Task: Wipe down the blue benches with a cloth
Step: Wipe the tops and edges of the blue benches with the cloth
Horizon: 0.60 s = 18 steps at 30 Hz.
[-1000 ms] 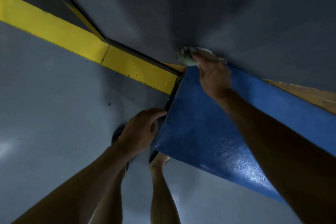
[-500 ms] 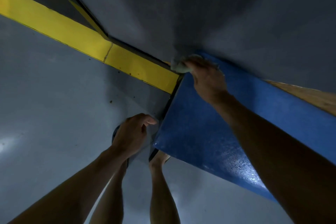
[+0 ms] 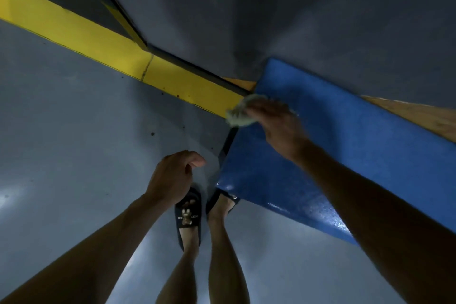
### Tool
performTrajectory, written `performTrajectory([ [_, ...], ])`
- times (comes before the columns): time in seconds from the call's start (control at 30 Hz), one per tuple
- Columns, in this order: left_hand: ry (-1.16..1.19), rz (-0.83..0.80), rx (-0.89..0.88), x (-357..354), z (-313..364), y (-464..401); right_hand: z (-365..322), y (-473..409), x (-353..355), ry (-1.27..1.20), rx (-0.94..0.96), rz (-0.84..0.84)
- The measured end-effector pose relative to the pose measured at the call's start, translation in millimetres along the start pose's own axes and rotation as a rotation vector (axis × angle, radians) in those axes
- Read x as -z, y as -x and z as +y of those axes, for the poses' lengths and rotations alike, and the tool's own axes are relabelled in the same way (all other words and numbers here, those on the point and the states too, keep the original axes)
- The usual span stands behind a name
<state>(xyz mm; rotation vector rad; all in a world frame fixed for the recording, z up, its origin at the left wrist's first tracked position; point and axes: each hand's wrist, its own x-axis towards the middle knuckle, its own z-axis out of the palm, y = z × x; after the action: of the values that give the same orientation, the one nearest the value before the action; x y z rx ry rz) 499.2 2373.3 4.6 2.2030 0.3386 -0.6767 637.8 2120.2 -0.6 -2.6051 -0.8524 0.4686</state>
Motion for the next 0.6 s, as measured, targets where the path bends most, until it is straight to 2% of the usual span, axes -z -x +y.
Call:
performTrajectory([
  [0.1, 0.013, -0.005, -0.008, 4.0, -2.3, 4.6, -30.2, 1.4, -14.0, -0.051, -0.194, 0.159],
  [0.17, 0.001, -0.002, -0.034, 5.2, -4.0, 10.0, -63.5, 26.9, -31.9, -0.119, -0.158, 0.218],
  [0.27, -0.026, -0.009, -0.057, 8.0, -6.6, 23.0, -110.0, 71.5, -52.6, -0.174, 0.018, 0.089],
  [0.33, -0.036, -0.022, -0.056, 9.9, -8.9, 32.2, -125.8, 90.3, -55.4, -0.177, 0.061, -0.005],
  [0.4, -0.033, -0.044, -0.05, 11.8, -10.2, 41.2, -126.0, 100.5, -48.4, -0.1, 0.165, -0.071],
  [0.5, -0.02, -0.057, -0.054, 13.3, -9.4, 50.4, -102.7, 110.0, -23.0, 0.114, 0.429, -0.229],
  [0.53, -0.02, -0.069, -0.059, 13.6, -8.4, 52.2, -92.8, 111.6, -13.5, 0.149, 0.484, -0.232],
  [0.6, -0.019, -0.083, -0.069, 14.1, -6.1, 53.5, -74.8, 112.7, 4.6, 0.129, 0.422, -0.166],
])
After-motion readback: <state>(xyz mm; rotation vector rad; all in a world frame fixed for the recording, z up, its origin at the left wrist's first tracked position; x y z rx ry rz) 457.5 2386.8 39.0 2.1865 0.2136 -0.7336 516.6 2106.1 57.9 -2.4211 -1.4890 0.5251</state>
